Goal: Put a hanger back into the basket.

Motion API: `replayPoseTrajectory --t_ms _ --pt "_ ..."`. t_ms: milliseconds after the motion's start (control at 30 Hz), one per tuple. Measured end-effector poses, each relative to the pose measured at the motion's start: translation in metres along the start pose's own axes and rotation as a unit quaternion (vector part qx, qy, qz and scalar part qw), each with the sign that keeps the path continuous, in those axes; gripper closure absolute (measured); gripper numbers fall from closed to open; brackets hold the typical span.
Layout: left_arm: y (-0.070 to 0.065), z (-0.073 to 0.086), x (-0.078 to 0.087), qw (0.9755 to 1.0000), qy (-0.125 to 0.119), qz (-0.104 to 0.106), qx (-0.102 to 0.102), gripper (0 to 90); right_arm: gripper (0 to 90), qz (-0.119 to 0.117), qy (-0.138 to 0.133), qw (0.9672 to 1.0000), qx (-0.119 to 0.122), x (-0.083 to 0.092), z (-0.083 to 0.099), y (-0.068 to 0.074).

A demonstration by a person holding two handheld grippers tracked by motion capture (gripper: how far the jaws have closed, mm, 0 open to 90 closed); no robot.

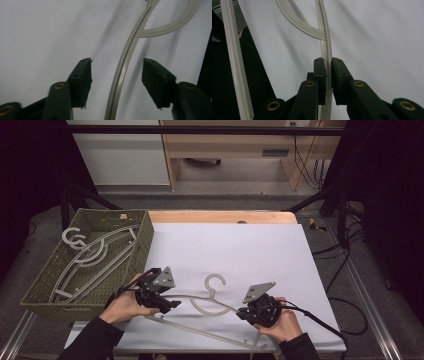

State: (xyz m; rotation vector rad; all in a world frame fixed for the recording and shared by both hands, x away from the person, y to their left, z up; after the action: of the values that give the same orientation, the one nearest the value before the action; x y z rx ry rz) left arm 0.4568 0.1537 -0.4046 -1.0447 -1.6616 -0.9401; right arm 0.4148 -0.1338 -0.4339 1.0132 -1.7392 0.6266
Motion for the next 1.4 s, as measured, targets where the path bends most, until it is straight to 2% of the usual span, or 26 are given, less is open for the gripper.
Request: replayPoseTrajectory --t_ms 33,100,200,300,500,600,667,700,767,800,867,900,933,1000,1100,1167,1200,1267,1333,1367,1400 --pt "-0.001 0.0 -0.001 1.0 0.006 0.001 -0.005 47.6 82.9 0.003 0.007 1.0 0.006 0.001 0.0 0.0" --pt "-0.004 0.0 -0.005 0.9997 0.02 -0.003 -0.015 55.3 82.8 0.0 0.002 1.0 0.005 0.0 -0.001 0.002" --pt "-0.006 0.0 -0.006 0.9994 0.027 -0.002 -0.02 67.5 82.9 0.002 0.007 0.9999 0.009 0.0 -0.001 0.002" --pt "-0.006 0.001 -0.006 0.9993 0.031 -0.004 -0.019 75.0 82.8 0.003 0.008 0.9998 0.018 -0.001 0.0 0.002" --pt "-0.012 0.006 -0.007 0.999 0.031 -0.002 -0.032 77.9 82.5 0.004 0.003 0.9993 0.036 -0.003 -0.001 0.003" --pt "-0.016 0.01 -0.005 0.9992 0.022 0.0 -0.033 79.3 81.7 0.008 0.003 0.9991 0.042 -0.004 -0.001 0.001" --pt "-0.019 0.012 -0.004 0.9995 0.011 0.002 -0.031 80.0 80.4 0.007 0.001 0.9995 0.032 -0.003 -0.001 0.0" --pt "-0.02 0.013 -0.003 0.9994 0.01 0.001 -0.034 80.6 79.4 0.016 -0.007 0.9994 0.032 -0.002 -0.002 -0.001" --pt "-0.024 0.016 -0.001 0.9996 -0.002 -0.002 -0.029 81.3 78.0 0.016 -0.018 0.9994 0.027 0.0 -0.002 -0.004" --pt "-0.025 0.017 0.0 0.9997 -0.008 -0.005 -0.024 81.6 76.8 0.021 -0.018 0.9995 0.013 0.001 -0.002 -0.004" --pt "-0.027 0.019 0.002 0.9996 -0.024 -0.006 -0.01 81.9 73.1 0.031 -0.043 0.9986 0.009 0.004 -0.003 -0.008" --pt "-0.027 0.02 0.002 0.9995 -0.029 -0.009 -0.007 81.9 70.7 0.027 -0.062 0.9977 0.002 0.007 -0.003 -0.01" --pt "-0.028 0.021 0.003 0.999 -0.042 -0.009 0.006 81.9 68.9 0.026 -0.071 0.9971 -0.005 0.009 -0.003 -0.011" --pt "-0.026 0.023 0.003 0.9982 -0.054 -0.021 0.02 82.0 64.5 0.046 -0.093 0.9946 -0.014 0.017 -0.002 -0.015" --pt "-0.023 0.027 0.005 0.9965 -0.063 -0.036 0.042 82.0 58.7 0.053 -0.129 0.9897 -0.034 0.029 0.002 -0.02" --pt "-0.02 0.029 0.008 0.9949 -0.064 -0.05 0.059 81.9 53.4 0.062 -0.157 0.9843 -0.053 0.038 0.006 -0.024" --pt "-0.017 0.031 0.01 0.9946 -0.06 -0.057 0.062 81.9 49.4 0.067 -0.169 0.9813 -0.064 0.043 0.008 -0.026" --pt "-0.016 0.032 0.013 0.9918 -0.07 -0.071 0.08 81.9 43.7 0.076 -0.19 0.9754 -0.081 0.05 0.013 -0.03" --pt "-0.015 0.033 0.018 0.9862 -0.095 -0.079 0.11 81.9 36.2 0.081 -0.21 0.969 -0.101 0.056 0.019 -0.034" --pt "-0.014 0.033 0.02 0.9849 -0.098 -0.085 0.114 81.9 34.2 0.083 -0.217 0.966 -0.113 0.058 0.023 -0.037" --pt "-0.012 0.035 0.024 0.9829 -0.103 -0.091 0.123 81.9 32.9 0.083 -0.221 0.9646 -0.117 0.06 0.025 -0.038"
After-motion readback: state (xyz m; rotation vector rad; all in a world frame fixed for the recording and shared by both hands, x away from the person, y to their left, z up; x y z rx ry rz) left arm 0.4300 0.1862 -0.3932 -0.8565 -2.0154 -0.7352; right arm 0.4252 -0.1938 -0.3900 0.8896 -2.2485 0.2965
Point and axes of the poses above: each handheld gripper's, and its own axes: x roughly backward along the jaws, z roughly out of its underside, y roughly to its left, the point moved 3 cm from there along -x, roughly forward along the jaws, and after that the axes turned 15 degrees about y, right-handed, at the moved point
